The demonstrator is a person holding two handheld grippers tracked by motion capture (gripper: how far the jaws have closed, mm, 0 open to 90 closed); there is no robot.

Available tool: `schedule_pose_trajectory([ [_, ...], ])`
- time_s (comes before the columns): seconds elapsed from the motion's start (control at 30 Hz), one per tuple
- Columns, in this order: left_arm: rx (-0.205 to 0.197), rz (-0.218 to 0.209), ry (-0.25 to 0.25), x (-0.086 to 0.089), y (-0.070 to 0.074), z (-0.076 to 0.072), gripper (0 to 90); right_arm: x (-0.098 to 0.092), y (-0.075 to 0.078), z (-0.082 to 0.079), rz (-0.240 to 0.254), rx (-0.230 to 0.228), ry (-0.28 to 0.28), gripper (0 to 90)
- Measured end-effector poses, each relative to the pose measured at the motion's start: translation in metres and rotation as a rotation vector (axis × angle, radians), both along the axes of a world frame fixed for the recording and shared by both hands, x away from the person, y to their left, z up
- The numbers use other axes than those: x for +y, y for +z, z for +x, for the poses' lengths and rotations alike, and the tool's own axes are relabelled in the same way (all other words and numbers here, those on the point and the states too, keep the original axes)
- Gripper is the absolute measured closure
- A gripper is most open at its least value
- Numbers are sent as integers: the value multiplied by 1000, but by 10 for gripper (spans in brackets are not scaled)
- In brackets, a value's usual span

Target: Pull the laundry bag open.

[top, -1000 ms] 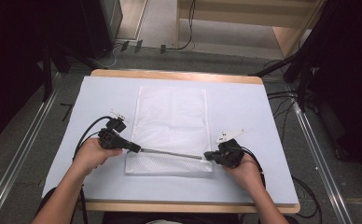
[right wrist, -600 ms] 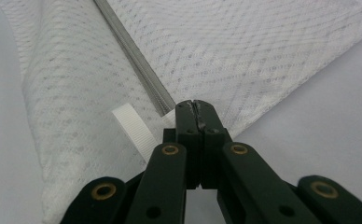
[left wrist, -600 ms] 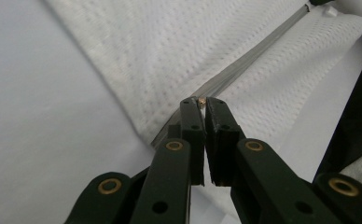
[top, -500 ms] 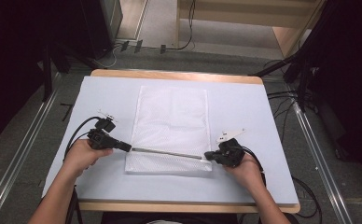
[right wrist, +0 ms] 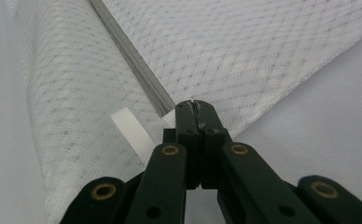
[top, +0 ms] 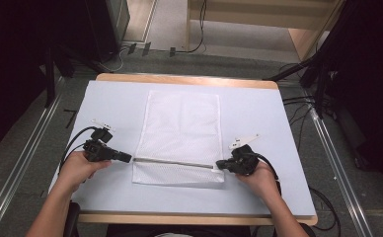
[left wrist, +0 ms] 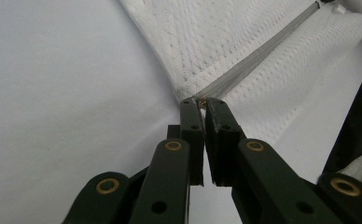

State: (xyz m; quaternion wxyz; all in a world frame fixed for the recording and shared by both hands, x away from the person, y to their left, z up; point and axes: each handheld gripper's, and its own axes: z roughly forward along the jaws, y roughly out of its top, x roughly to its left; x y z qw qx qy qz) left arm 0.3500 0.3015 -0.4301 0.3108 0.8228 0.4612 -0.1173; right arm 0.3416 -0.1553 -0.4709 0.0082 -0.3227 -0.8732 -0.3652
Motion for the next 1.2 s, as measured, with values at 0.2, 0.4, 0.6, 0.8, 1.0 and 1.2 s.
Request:
schedule_pose_trajectory([
  [0.2,-2,10,-17,-3,0,-2,871,-1,0,1,1,6,5,900],
  [0.4,1,13,-27,-3,0,-6,868,-1,1,1,-2,8,3,900],
  [0.6,-45,-10,-48,-2,2,-6,752,-1,1,3,10,27,14,853],
  [0.8,-129,-18,-34,0,5,-6,630,-4,8,5,21,-26,-14,752],
  [1.0,-201,-22,10,5,7,-4,536,-16,11,10,54,-52,-82,616],
  [1.2,-271,15,50,7,6,0,399,-32,7,17,69,-70,-175,456],
])
